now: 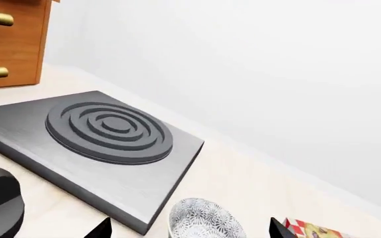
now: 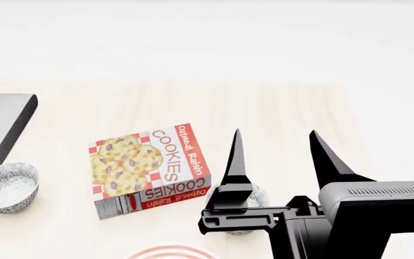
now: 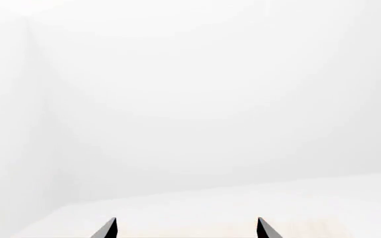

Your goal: Pick the akita bowl next to the plate and place it on the plate.

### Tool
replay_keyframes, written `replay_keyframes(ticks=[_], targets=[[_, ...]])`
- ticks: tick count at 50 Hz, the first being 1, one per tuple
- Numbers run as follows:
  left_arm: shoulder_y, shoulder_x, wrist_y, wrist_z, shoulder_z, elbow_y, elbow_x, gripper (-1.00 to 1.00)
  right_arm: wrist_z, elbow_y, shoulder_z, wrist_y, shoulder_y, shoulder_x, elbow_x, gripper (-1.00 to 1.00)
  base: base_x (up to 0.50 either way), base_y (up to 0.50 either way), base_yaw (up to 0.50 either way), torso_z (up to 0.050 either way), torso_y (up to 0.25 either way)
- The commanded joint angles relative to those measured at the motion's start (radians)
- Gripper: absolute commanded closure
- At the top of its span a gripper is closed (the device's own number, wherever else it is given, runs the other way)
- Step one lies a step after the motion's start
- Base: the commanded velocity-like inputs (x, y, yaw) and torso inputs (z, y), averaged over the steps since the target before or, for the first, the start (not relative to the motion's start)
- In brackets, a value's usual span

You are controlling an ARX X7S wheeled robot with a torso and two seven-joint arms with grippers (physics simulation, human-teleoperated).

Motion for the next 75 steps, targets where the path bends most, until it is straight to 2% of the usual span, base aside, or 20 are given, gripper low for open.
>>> replay_keyframes(ticks=[1,10,13,17,29,31,35,36,41,43,46,47,55,75], targets=[[0.003,-0.004,0.003,-0.003,0.003,0.001,-0.003,-1.0,0.001,0.005,-0.006,-0.008,-0.002,0.005,0.003,-1.0,0.5,0.0,0.0,0.0,0.0],[0.006,-0.008,-0.01,-0.017,0.002,0.018,-0.014,-1.0,0.039,0.027,-0.015,0.034,0.01,0.005,-0.001,-1.0,0.28,0.0,0.0,0.0,0.0],[0.009,-0.009,-0.016,-0.023,-0.001,0.027,-0.021,-1.0,0.096,0.032,-0.024,0.103,0.035,0.012,-0.013,-1.0,0.0,0.0,0.0,0.0,0.0],[0.009,-0.009,-0.012,-0.023,0.001,0.024,-0.02,-1.0,0.215,0.082,-0.066,0.291,0.111,0.026,-0.056,-1.0,0.0,0.0,0.0,0.0,0.0],[0.008,-0.012,-0.011,-0.026,0.003,0.02,-0.028,-1.0,0.175,0.249,-0.116,0.357,0.247,0.04,-0.056,-1.0,0.0,0.0,0.0,0.0,0.0],[0.008,-0.011,-0.006,-0.023,0.004,0.014,-0.026,-1.0,0.133,0.286,-0.094,0.403,0.284,0.026,0.01,-1.0,0.0,0.0,0.0,0.0,0.0],[0.009,-0.013,-0.008,-0.027,0.005,0.018,-0.028,-1.0,0.141,0.315,-0.11,0.406,0.319,0.024,-0.007,-1.0,0.0,0.0,0.0,0.0,0.0],[0.009,-0.013,-0.008,-0.027,0.005,0.018,-0.028,-1.0,0.108,0.341,-0.083,0.42,0.33,0.01,0.043,-1.0,0.0,0.0,0.0,0.0,0.0],[0.008,-0.014,-0.007,-0.027,0.005,0.016,-0.031,-1.0,0.112,0.394,-0.114,0.419,0.384,0.009,0.012,-1.0,0.0,0.0,0.0,0.0,0.0],[0.008,-0.015,-0.007,-0.028,0.005,0.016,-0.032,-1.0,0.148,0.422,-0.072,0.482,0.412,-0.018,0.048,-1.0,0.0,0.0,0.0,0.0,0.0],[0.008,-0.016,-0.006,-0.028,0.006,0.015,-0.033,-1.0,0.145,0.46,-0.107,0.552,0.458,-0.005,0.051,-1.0,0.0,0.0,0.0,0.0,0.0],[0.007,-0.016,-0.003,-0.027,0.007,0.011,-0.032,-1.0,0.145,0.49,-0.08,0.589,0.475,-0.017,0.08,-1.0,0.0,0.0,0.0,0.0,0.0],[0.006,-0.016,0.005,-0.026,0.01,0.004,-0.03,-1.0,0.14,0.595,-0.042,0.63,0.551,-0.033,0.109,-1.0,0.0,0.0,0.0,0.0,0.0],[0.005,-0.019,0.013,-0.027,0.015,-0.007,-0.034,-1.0,0.055,0.94,-0.134,0.64,0.71,-0.05,0.071,-1.0,0.0,0.0,0.0,0.0,0.0]])
